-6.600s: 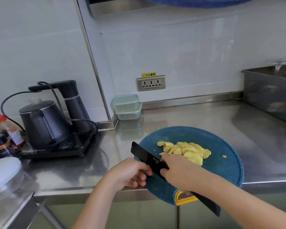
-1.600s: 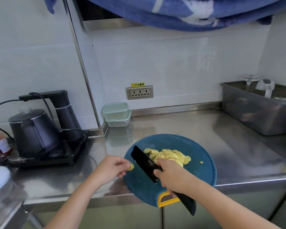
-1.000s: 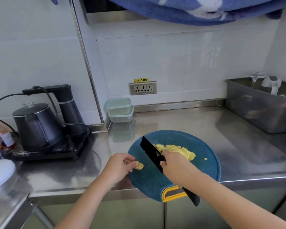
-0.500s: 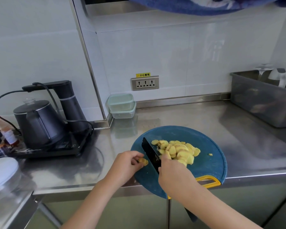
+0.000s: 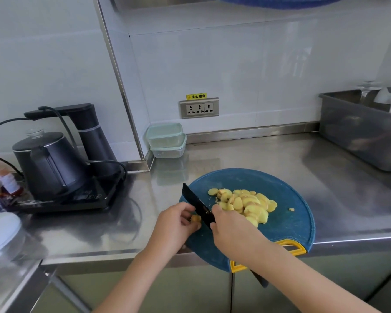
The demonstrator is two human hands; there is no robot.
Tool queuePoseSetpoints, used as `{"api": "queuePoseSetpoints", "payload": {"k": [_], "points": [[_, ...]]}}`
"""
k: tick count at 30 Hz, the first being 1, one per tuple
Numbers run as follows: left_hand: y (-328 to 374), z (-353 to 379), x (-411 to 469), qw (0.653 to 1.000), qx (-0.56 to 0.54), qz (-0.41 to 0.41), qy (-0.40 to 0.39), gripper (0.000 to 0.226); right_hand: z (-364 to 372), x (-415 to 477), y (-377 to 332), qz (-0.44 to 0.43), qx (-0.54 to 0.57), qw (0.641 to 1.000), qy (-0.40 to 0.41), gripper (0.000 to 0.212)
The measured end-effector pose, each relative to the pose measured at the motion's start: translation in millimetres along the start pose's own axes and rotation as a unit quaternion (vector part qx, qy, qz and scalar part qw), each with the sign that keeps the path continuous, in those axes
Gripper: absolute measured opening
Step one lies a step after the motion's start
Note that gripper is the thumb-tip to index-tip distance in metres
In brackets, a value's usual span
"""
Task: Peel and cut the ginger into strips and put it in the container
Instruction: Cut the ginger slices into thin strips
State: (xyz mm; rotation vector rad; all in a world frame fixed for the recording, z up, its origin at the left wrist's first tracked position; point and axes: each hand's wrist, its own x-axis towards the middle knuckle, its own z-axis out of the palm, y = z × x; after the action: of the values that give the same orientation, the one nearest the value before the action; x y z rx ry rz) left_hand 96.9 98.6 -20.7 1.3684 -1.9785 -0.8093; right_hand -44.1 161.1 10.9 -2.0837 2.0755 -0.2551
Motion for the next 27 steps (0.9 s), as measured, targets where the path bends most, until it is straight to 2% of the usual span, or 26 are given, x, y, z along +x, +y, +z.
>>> {"api": "queuePoseSetpoints", "payload": {"k": [5, 9, 12, 16, 27], "points": [[-3, 6, -4, 0.998, 0.024, 0.036, 0.042, 0.018, 6, 0, 0, -0.01, -0.014, 1.0, 0.011, 0.036], [-6, 13, -10, 0.991, 0.057, 0.081, 0.088, 0.006, 8, -2, -3, -0.023, -0.043, 0.999, 0.017, 0.028], [-8, 15, -12, 0.988, 0.066, 0.1, 0.1, 0.008, 4, 0, 1, -0.017, -0.004, 1.0, 0.006, 0.026], [-9, 17, -12, 0.987, 0.061, 0.102, 0.106, 0.009, -1, -2, 4, -0.016, 0.025, 0.999, 0.018, 0.018], [-9, 16, -9, 0.991, 0.051, 0.07, 0.1, 0.004, -7, -1, 6, -0.02, 0.059, 0.998, 0.01, 0.017]]}}
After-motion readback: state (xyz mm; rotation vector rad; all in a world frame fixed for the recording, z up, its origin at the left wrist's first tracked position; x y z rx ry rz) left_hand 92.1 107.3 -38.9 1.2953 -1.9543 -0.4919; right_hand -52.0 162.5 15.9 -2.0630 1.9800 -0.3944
